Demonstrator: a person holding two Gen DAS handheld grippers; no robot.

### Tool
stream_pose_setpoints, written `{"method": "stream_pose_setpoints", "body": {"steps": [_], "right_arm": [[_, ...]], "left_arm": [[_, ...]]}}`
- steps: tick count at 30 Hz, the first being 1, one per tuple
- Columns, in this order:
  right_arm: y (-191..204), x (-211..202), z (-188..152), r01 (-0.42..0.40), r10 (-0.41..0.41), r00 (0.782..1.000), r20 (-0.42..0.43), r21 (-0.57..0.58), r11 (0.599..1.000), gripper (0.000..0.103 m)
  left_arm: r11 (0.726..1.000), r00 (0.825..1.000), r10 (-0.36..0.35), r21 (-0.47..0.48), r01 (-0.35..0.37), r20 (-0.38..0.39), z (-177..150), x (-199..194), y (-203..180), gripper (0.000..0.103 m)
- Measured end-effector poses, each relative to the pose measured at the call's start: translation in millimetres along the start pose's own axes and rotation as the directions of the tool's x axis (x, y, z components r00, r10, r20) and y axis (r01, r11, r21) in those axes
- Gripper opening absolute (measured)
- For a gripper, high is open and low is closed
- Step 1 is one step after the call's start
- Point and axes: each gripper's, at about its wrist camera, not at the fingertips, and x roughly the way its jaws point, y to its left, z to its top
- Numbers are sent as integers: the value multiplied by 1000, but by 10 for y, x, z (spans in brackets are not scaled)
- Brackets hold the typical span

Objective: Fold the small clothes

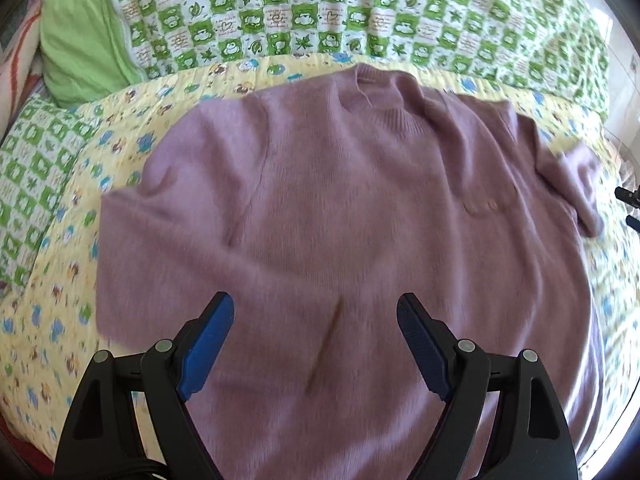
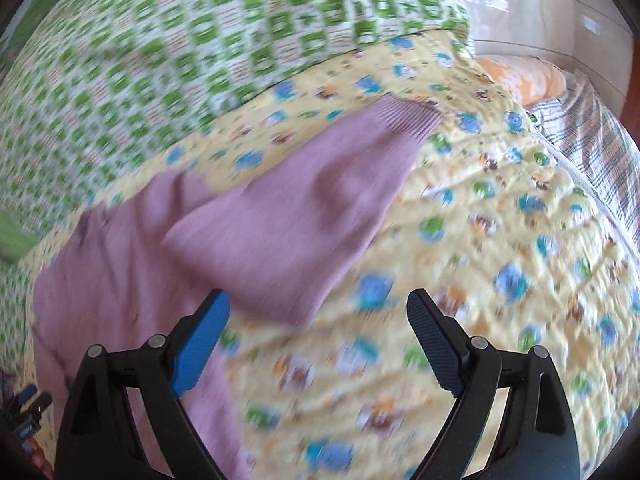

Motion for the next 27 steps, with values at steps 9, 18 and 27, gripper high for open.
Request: {"method": "stream_pose_setpoints", "body": {"steps": [9, 18, 27], "right_arm": [[-546, 752, 710, 4, 1, 1000, -24, 202, 979, 90], [-198, 777, 822, -39, 36, 999, 31, 90, 995, 10], [2053, -435, 117, -494, 536, 843, 45, -325, 806, 10]], "left_arm": [[998, 999, -12, -57, 10, -51, 504, 566, 97, 84], [994, 996, -25, -108, 16, -85, 557, 845, 274, 84], [979, 993, -117, -171, 111, -26, 414, 467, 654, 84]]}}
